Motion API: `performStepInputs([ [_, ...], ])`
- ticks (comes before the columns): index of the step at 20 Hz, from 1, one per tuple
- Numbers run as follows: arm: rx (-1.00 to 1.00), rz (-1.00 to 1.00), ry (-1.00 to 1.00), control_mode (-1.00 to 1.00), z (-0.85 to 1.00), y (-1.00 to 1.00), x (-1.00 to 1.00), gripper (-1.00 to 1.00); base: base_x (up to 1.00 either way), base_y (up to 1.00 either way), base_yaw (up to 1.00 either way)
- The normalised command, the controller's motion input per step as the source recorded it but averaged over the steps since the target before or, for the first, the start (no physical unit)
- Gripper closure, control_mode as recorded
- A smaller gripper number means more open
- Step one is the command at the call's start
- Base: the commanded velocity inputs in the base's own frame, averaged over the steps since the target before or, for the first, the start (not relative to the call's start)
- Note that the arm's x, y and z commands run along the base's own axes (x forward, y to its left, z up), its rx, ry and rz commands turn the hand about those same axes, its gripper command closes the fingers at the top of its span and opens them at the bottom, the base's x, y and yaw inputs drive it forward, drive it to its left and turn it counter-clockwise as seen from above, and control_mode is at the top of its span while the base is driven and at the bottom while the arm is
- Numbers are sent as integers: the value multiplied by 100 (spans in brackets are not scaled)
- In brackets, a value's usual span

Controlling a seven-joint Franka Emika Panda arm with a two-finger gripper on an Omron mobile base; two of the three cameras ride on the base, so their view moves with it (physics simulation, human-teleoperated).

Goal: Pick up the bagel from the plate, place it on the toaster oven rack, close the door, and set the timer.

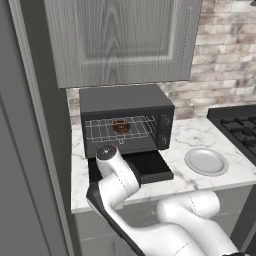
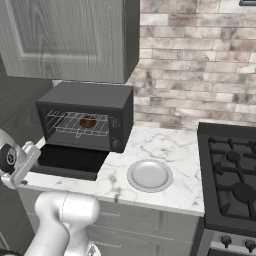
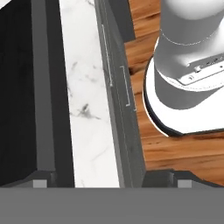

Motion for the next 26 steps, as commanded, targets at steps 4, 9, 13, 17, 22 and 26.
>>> performStepInputs([
  [4, -2, 0, 0, -100, -17, 14, 24, -100, 0, 0, 0],
  [9, -2, 0, 0, -100, -14, 19, 21, -100, 0, 0, 0],
  [13, -2, 0, 0, -100, -10, 20, 17, -100, 0, 0, 0],
  [17, -2, 0, 0, -100, -11, 17, 21, -100, 0, 0, 0],
  [22, -1, 0, 0, -100, -12, 13, 25, -100, 0, 0, 0],
  [26, -2, 0, 0, -100, -23, 8, 15, -100, 0, 0, 0],
])
